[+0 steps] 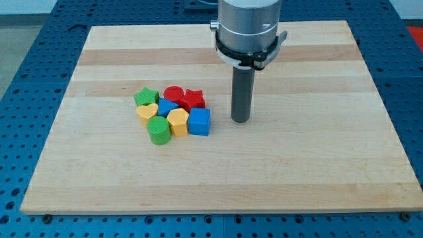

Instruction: Push red star along with red circle left a bit

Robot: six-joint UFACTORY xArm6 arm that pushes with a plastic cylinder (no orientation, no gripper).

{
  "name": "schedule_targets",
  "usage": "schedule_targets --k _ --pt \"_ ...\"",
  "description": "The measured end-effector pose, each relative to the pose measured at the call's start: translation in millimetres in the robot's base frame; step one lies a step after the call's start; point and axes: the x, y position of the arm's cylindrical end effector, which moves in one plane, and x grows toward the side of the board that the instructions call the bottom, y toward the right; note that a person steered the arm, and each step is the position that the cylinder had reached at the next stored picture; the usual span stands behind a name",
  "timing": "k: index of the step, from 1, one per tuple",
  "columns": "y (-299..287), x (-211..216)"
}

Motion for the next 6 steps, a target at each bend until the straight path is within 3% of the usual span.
schedule_targets --k 6 --pt "-11.1 -29.5"
